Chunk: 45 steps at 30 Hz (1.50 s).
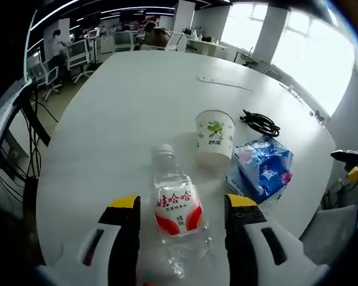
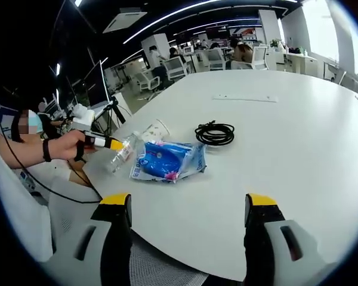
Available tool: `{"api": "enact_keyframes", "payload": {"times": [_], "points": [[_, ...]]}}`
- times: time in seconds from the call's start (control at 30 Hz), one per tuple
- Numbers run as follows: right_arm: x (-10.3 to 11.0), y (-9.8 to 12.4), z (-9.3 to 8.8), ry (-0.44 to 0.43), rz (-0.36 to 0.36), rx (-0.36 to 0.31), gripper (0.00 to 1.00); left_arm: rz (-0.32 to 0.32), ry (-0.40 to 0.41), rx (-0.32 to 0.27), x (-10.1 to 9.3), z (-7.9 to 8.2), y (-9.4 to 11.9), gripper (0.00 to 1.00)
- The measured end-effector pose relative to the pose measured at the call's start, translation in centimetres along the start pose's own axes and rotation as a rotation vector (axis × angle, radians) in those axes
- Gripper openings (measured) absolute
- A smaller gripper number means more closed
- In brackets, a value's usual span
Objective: Arrange the tabletop items into an orderly group along one side of the table until the central work area is clear of visible clutter.
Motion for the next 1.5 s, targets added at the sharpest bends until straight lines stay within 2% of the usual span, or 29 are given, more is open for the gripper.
{"api": "enact_keyframes", "payload": {"times": [0.2, 0.33, 0.57, 0.73, 0.83, 0.93, 1.0, 1.5], "points": [[-0.2, 0.0, 0.0, -0.012, -0.008, -0.006, 0.77, 0.016, -0.009, 0.053, 0.2, -0.2, -0.7, 0.55], [-0.3, -0.2, 0.0, -0.014, -0.012, -0.006, 0.77, 0.003, 0.002, 0.116, -0.1, -0.8, -1.1, 0.55], [-0.2, -0.6, 0.2, -0.021, -0.010, -0.011, 0.77, 0.029, -0.008, 0.163, 0.0, -0.7, -1.2, 0.53], [-0.1, -0.8, 0.2, -0.017, -0.003, -0.004, 0.77, 0.021, 0.029, 0.199, -0.1, -0.8, -1.4, 0.49], [-0.1, -0.9, 0.3, -0.011, -0.002, -0.001, 0.77, 0.003, 0.063, 0.200, -0.6, -0.8, -1.5, 0.43], [-0.2, -0.8, 0.4, -0.008, -0.003, -0.001, 0.77, 0.016, 0.066, 0.189, -0.5, -0.7, -1.4, 0.43], [-0.2, -0.8, 0.4, -0.011, -0.005, -0.003, 0.76, 0.029, 0.128, 0.157, -0.4, -0.3, -1.4, 0.41], [-0.2, -0.4, 0.4, -0.008, -0.005, -0.008, 0.75, 0.024, 0.107, 0.123, -0.5, -0.4, -0.7, 0.36]]}}
Point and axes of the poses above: the point that each gripper's makers call its tool centre point, and the gripper's own axes: y roughly backward along the fingers, x roughly to its left, z roughly out of its top, the point moved 2 cm from there along y, roughly backward along the fingers, and after that the axes turned 3 degrees about z, right-handed, at the moved point
